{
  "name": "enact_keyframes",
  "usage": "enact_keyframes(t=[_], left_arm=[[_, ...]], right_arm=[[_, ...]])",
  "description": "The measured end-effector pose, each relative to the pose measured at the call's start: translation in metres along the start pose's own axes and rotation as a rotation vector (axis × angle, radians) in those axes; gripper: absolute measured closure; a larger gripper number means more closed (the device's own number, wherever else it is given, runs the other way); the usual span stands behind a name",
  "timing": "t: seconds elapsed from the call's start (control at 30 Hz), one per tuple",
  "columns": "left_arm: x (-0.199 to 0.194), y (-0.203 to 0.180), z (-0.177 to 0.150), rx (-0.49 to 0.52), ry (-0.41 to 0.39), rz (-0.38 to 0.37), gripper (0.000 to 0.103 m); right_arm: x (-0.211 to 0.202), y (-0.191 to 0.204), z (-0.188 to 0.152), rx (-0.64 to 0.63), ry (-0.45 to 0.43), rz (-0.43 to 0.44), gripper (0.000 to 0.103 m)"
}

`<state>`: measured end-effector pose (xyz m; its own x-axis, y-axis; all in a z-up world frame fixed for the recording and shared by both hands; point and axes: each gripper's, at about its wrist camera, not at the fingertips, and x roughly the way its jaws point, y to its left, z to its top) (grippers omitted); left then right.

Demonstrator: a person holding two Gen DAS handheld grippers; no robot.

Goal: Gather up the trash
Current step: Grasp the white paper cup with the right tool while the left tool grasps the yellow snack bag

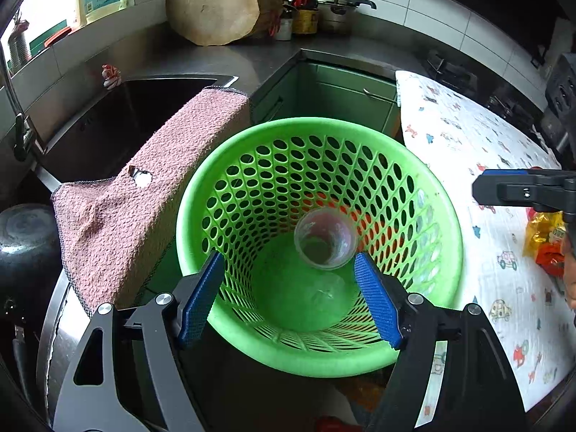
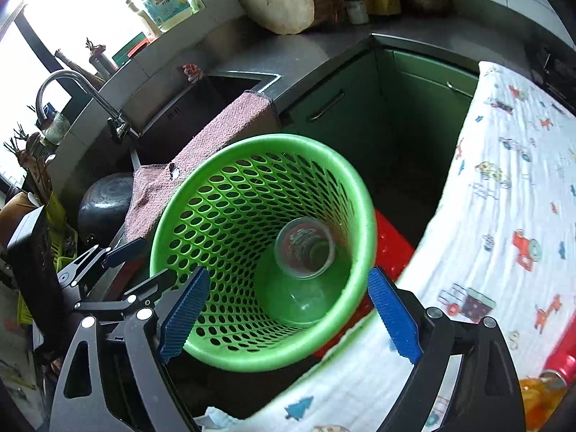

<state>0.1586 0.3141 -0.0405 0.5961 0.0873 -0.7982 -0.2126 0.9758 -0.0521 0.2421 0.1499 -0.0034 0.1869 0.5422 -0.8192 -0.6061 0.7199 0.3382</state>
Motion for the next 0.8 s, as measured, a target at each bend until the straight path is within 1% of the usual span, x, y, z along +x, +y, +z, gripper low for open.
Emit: enact_keyframes(t=[0.1,0.13,0.17,0.27,0.43,0.63,0.8], left_arm=[[-0.004,-0.013,-0.002,0.016,-0.005,-0.018,0.028],[-0.006,-0.018,-0.002,0.019,-0.007,-0.026,0.023],[-0.008,-0.023,-0.003,0.024,-0.013,-0.031,0.021],[-0.012,-0.040,-0.003,0.047,-0.025,-0.050,0.020],[-0.020,-0.070,-0.005,0.085,-0.038,-0.084,0.020],[-0.027,-0.106,-0.011,0.130,-0.039,-0.124,0.020],[-0.030,-0.133,-0.016,0.168,-0.035,-0.150,0.020]], right_arm=[[-0.034,-0.018,-0.015,-0.008,-0.032,-0.050,0.014],[-0.045,-0.025,-0.021,-0.008,-0.041,-0.066,0.014],[-0.057,-0.033,-0.027,-0.005,-0.050,-0.082,0.013],[-0.091,-0.059,-0.045,0.016,-0.076,-0.125,0.013],[-0.139,-0.103,-0.080,0.051,-0.094,-0.225,0.013],[-0.170,-0.149,-0.112,0.068,-0.072,-0.333,0.012],[-0.175,-0.173,-0.121,0.024,-0.028,-0.373,0.012]])
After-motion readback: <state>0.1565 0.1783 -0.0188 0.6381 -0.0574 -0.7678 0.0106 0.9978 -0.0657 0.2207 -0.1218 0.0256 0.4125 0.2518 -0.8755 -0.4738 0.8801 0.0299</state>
